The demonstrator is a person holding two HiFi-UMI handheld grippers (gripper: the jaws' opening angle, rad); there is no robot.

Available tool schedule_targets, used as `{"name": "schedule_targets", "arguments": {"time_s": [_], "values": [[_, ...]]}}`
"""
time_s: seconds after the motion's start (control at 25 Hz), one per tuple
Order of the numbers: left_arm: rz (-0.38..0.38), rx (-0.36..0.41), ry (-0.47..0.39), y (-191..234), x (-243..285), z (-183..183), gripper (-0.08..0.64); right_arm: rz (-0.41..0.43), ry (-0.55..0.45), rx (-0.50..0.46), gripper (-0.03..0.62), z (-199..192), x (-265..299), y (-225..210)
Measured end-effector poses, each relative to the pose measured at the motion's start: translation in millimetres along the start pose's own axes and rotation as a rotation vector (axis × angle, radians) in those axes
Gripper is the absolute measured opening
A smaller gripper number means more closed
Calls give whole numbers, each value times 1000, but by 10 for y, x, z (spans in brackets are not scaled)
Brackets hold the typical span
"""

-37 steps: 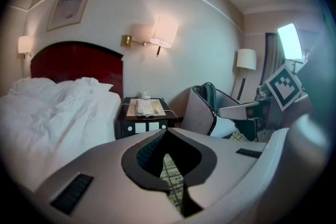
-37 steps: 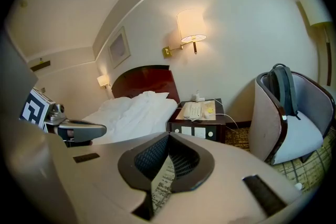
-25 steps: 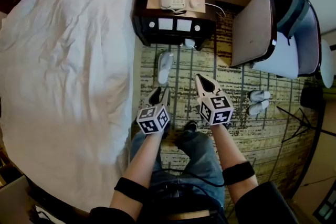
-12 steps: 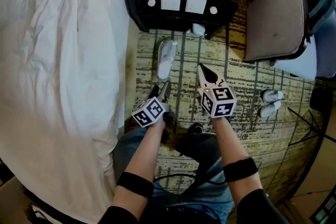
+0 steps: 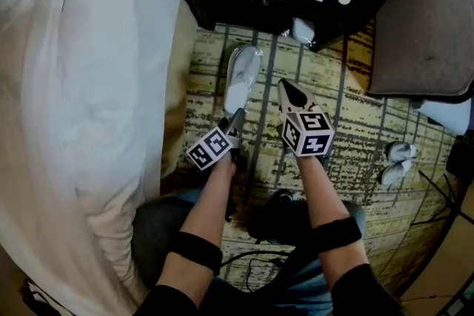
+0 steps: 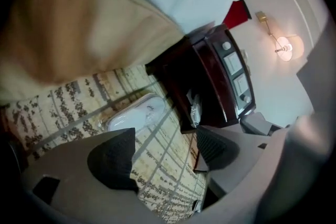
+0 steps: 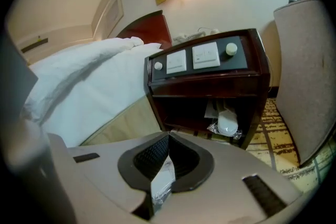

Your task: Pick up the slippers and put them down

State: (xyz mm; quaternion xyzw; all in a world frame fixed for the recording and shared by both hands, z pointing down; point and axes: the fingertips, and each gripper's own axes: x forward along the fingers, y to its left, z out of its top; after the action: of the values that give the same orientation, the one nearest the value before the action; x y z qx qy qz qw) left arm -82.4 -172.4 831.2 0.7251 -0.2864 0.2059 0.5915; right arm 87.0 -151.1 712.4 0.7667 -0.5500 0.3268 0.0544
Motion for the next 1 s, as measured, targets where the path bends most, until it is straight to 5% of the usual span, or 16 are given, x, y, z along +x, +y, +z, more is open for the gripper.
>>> {"name": "schedule_targets", "arguments": {"time_s": [0.44,1.0], "values": [[28,-139,-26,1283,651,-372,399,-2,-46,19,2,-755,867,-307],[-71,-177,-44,1447,1090,-296,399,-3,-109,56,2,-826,1184,-508]]}}
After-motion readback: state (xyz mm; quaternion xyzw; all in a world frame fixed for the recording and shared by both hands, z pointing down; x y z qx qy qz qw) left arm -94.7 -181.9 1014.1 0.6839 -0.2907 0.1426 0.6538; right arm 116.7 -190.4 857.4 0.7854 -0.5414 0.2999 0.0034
